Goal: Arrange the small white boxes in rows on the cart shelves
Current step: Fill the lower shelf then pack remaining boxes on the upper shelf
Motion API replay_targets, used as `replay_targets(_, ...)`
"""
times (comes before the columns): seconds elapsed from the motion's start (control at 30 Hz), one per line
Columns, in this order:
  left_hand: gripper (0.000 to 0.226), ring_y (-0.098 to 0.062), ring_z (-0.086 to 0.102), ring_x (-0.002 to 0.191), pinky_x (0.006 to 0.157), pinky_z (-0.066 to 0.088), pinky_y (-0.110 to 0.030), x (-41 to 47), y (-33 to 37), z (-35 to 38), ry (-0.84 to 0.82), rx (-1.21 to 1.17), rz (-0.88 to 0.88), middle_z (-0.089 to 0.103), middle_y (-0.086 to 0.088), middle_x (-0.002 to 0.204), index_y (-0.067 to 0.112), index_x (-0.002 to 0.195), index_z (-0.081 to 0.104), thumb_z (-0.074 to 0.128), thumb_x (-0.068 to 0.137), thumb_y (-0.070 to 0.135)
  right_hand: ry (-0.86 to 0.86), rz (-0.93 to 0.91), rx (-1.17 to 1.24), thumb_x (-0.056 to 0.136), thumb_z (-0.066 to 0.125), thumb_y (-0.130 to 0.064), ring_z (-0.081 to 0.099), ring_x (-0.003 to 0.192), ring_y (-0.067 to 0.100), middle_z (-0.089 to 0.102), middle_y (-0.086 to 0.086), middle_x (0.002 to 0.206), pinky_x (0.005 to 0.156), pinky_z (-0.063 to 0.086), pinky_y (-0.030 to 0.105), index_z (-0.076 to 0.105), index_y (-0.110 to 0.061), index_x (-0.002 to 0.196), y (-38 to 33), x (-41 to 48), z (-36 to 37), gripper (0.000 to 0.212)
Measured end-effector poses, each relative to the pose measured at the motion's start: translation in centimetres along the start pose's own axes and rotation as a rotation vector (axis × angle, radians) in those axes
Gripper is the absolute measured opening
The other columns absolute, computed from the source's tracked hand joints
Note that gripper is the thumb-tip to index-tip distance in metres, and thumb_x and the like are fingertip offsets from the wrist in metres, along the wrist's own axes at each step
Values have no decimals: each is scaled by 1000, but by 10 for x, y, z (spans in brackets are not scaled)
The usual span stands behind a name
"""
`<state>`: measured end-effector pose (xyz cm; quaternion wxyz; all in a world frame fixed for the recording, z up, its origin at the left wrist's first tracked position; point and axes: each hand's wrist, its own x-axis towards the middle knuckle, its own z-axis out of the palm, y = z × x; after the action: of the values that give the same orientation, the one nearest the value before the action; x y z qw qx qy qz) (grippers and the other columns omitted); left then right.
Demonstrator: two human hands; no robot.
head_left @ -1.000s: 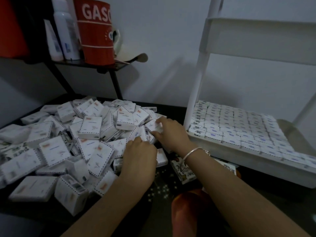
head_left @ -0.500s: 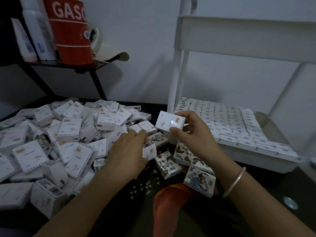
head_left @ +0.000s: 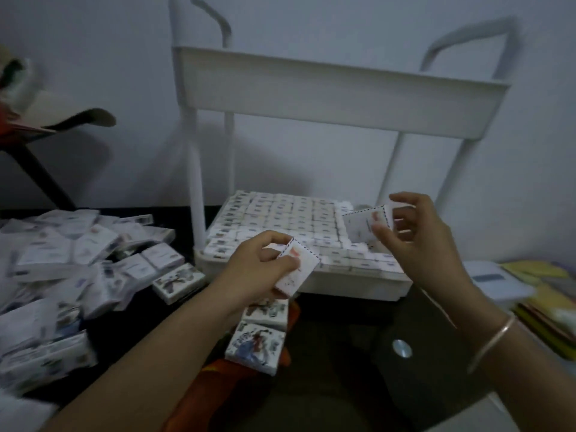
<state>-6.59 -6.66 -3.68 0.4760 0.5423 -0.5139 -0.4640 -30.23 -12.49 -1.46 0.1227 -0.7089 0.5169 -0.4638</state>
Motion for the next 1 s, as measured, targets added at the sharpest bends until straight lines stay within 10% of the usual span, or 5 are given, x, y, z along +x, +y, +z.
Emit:
replay_targets(0.5, 27, -12, 67, 85, 57, 47, -19, 78, 18, 66, 97, 48, 163, 71, 1, 100, 26, 109, 54, 69, 87, 25, -280, -312, -1042, 86, 58, -6, 57, 80, 19, 56, 2, 95, 61, 39, 26, 54, -17, 115, 24, 45, 0, 31)
replay_targets(1.0, 27, -16, 64, 91, 84, 55, -35, 169, 41, 119, 15, 544, 350, 65, 2, 104, 26, 99, 55, 71, 78, 21, -390, -206, -960, 90, 57, -6, 58, 98, 24, 48, 9, 120, 72, 44, 31, 52, -11, 126, 42, 36, 23, 37)
